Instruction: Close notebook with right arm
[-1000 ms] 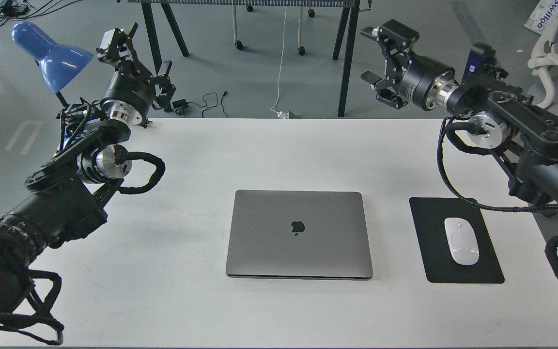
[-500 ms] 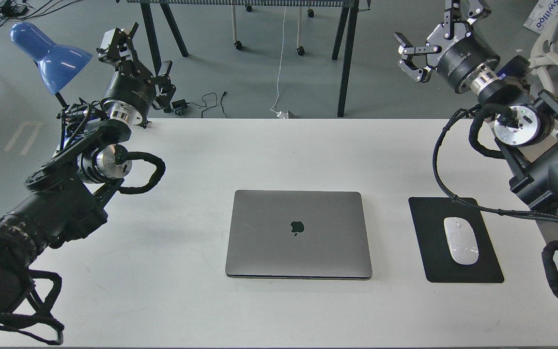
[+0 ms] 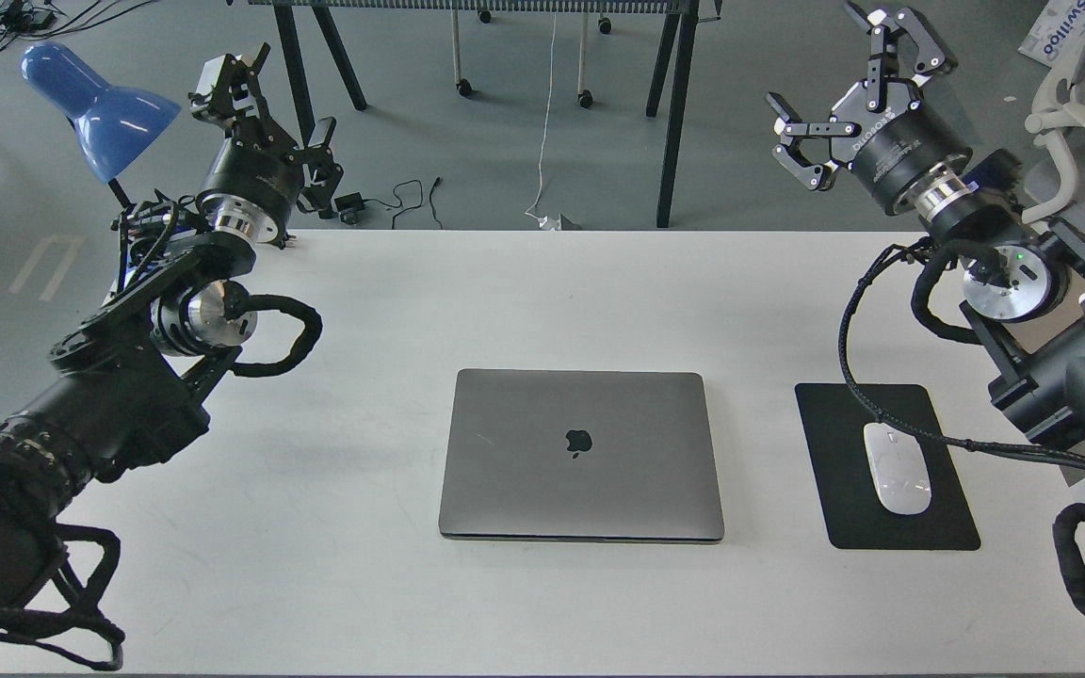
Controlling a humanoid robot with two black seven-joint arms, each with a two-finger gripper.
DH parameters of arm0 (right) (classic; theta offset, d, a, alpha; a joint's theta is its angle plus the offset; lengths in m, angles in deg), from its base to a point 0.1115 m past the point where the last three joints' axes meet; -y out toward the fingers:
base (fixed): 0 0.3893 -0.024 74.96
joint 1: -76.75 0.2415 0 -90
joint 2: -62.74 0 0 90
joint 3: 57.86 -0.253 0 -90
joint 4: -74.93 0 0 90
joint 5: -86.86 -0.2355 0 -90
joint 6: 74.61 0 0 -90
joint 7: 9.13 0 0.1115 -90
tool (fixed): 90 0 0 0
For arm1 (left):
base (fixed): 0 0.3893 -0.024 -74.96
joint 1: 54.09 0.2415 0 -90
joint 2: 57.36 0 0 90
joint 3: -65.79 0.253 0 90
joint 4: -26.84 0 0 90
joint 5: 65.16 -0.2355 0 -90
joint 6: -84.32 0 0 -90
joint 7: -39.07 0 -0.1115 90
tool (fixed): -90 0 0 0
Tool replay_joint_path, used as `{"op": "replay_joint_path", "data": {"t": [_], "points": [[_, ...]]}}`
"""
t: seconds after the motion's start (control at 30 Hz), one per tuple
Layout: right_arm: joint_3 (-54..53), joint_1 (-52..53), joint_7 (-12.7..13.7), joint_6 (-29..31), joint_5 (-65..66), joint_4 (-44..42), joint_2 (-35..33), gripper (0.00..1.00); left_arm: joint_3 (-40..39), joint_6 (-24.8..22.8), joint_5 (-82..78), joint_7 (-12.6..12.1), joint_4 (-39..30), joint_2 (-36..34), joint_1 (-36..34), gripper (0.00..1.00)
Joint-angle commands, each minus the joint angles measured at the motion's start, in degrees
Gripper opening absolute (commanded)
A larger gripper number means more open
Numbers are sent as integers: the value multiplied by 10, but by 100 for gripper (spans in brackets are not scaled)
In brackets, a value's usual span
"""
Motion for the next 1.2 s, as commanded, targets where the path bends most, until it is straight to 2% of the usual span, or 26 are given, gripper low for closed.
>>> {"op": "replay_joint_path", "data": {"t": [0.0, 1.17], "points": [[-5, -2, 0, -3, 0, 0, 2, 100, 0, 1, 0, 0, -1, -1, 1, 100], [3, -4, 1, -4, 0, 0, 4, 100, 0, 1, 0, 0, -1, -1, 2, 100]]}}
